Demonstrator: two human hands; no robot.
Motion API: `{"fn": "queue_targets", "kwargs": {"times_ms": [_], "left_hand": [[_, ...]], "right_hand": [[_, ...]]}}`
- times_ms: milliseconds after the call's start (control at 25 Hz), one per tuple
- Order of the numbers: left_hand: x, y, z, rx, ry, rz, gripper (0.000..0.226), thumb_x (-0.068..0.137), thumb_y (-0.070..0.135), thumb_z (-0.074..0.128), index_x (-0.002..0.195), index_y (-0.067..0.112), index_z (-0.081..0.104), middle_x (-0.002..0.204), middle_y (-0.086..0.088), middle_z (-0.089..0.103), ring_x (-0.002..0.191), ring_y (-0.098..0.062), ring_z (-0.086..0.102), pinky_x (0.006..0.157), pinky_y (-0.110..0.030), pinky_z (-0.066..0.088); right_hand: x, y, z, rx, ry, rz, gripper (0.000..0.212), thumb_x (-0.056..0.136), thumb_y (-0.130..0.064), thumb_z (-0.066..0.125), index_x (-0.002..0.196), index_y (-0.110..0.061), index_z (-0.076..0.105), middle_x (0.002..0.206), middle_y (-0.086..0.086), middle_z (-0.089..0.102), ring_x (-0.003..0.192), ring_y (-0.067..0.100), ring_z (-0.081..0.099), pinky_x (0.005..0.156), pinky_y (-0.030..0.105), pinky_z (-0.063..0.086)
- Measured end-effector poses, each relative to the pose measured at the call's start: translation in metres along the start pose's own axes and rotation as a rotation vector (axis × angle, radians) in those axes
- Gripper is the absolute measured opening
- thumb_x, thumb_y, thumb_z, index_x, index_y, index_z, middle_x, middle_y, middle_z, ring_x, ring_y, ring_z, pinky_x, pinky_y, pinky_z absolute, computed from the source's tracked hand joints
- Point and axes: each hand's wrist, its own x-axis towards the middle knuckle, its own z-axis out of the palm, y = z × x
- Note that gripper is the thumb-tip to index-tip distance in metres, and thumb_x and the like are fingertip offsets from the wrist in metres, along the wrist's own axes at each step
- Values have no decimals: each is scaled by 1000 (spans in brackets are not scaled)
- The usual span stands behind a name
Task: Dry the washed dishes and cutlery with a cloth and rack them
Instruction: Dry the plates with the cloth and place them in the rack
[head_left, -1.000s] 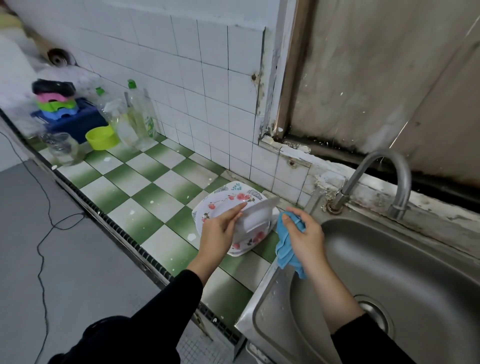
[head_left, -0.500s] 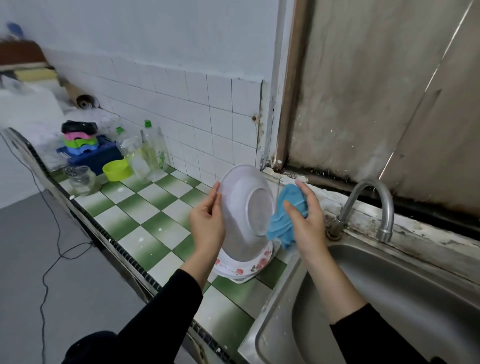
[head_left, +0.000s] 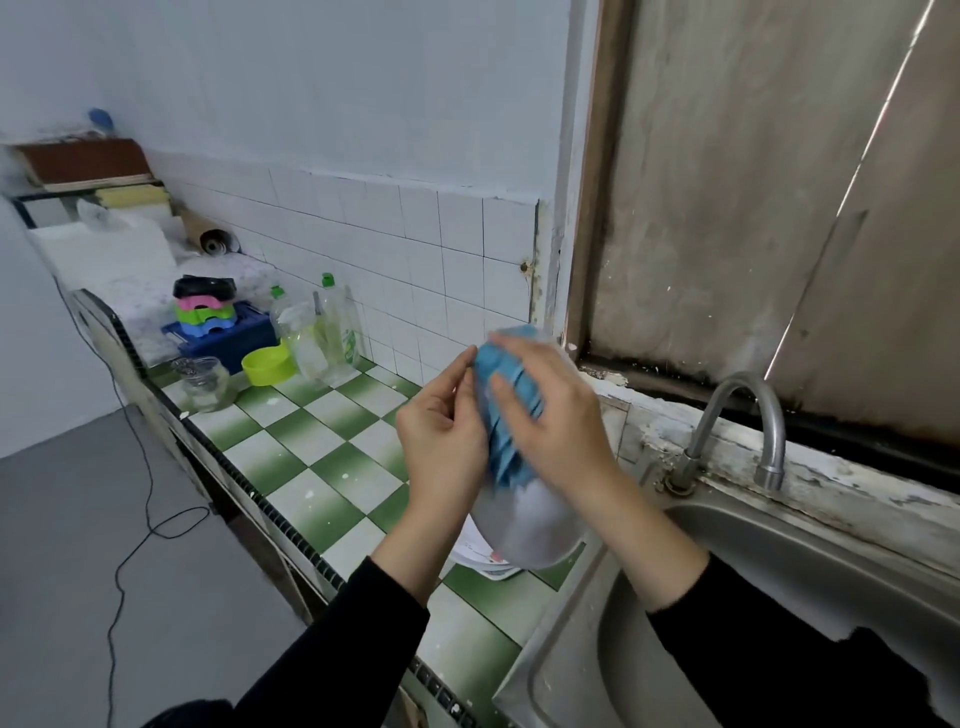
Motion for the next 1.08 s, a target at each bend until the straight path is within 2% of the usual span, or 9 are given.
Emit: {"fn": "queue_targets", "kwargs": {"times_ms": [80,200,240,440,560,640,800,960,1080], "left_hand": [[-8,5,-4,-26,30,16,31,96,-1,50,110,23,64,100,7,70,91,1,67,84,-16,50],[-25,15,-5,-11,34,37,30,97,2,51,113,24,63,103,6,70,92,2,66,84,-13,50],[-28,18,-4,-11,44,41,30,97,3,51,114,25,63,104,4,70,92,2,66,84,-13,50],[-14,29,-10,-96,164,26,26,97,2,51,115,18,62,89,18,71,78,14,62,74,-5,45],[-26,28,-8,-131,126,-51,24,97,6,54,110,22,65,75,23,71,72,8,64,68,-8,48],[-33,25,-2,-167,148,-103,22,96,8,56,108,22,67,77,18,72,72,2,66,69,-12,51],[-24,26,-5,-229,219,-93,21,96,6,56,106,20,67,78,20,72,75,4,66,70,-11,51],[-36,23,-2,-218,156,-115,22,96,9,56,103,24,70,97,7,73,86,-6,66,79,-16,53],[-38,29,4,-209,152,-78,22,95,8,56,104,24,69,89,14,73,79,1,66,75,-13,51]], "right_hand": [[-5,-1,-5,-60,-32,-171,40,88,-30,51,122,-13,65,124,4,64,118,17,56,110,27,35],[27,10,-32,105,123,303,32,90,-22,54,117,-12,67,125,7,61,118,22,56,96,20,38],[27,6,-35,118,140,339,30,92,-18,55,120,-13,65,126,7,61,117,22,57,93,18,39],[-38,-11,-21,-20,2,-261,40,93,-19,49,130,-6,57,142,6,49,134,13,45,115,30,31],[-20,6,-44,104,148,203,38,97,-17,50,134,-11,53,149,-1,40,121,-8,43,96,5,39],[-14,2,-50,109,102,323,42,99,-21,51,140,-18,47,151,-7,35,123,-1,43,90,0,38],[-59,-3,-49,93,-101,-99,46,95,-35,50,140,-31,43,149,-15,38,140,6,35,114,22,31],[-43,23,-66,139,118,267,41,94,-43,51,134,-46,42,150,-20,31,141,6,31,116,39,32],[-54,3,-54,114,55,111,45,98,-49,41,142,-51,30,152,-19,32,143,10,31,115,35,32]]}}
